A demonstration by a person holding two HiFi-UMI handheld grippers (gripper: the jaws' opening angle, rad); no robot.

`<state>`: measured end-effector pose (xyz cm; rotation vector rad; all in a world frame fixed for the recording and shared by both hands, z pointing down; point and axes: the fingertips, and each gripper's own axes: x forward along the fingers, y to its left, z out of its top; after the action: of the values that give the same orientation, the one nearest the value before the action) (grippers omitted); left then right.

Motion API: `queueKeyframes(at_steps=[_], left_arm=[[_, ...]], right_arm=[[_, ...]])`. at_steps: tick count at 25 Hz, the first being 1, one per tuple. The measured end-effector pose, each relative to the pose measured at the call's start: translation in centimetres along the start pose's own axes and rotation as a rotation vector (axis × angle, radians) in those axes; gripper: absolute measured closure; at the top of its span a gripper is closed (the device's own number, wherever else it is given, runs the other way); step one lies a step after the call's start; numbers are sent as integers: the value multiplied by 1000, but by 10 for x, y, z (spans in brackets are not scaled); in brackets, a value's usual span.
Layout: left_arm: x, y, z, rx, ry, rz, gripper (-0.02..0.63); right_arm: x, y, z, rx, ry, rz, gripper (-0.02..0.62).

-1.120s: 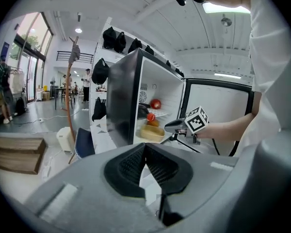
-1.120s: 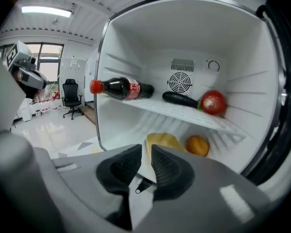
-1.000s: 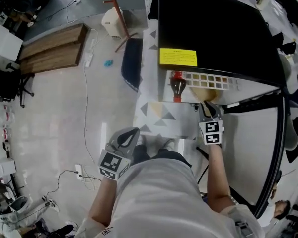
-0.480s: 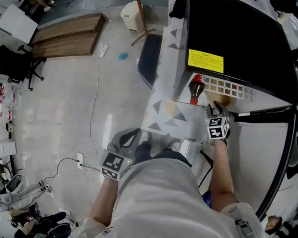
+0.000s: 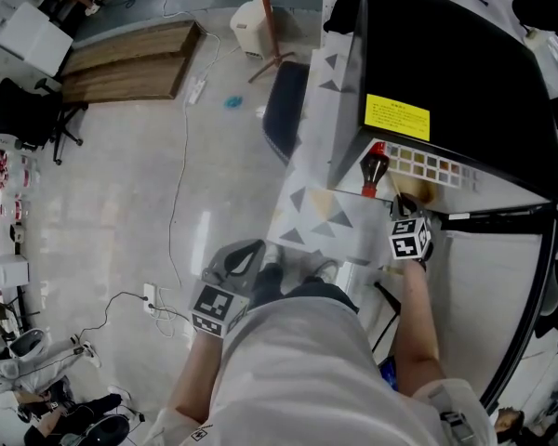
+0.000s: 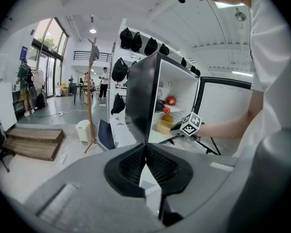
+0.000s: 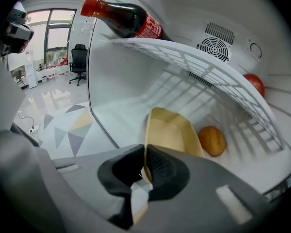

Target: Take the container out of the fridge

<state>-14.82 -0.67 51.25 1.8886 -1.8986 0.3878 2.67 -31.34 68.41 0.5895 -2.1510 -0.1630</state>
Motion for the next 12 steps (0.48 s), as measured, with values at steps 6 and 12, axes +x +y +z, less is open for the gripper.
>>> queueKeyframes(at_steps=[6, 12], left_arm=[[1, -1, 2, 5, -3, -21, 597], [7, -2, 7, 18, -18, -52, 597]], right_arm=[[-13, 11, 6, 17, -11, 18, 574], [-33, 17, 15, 49, -61, 13, 574]])
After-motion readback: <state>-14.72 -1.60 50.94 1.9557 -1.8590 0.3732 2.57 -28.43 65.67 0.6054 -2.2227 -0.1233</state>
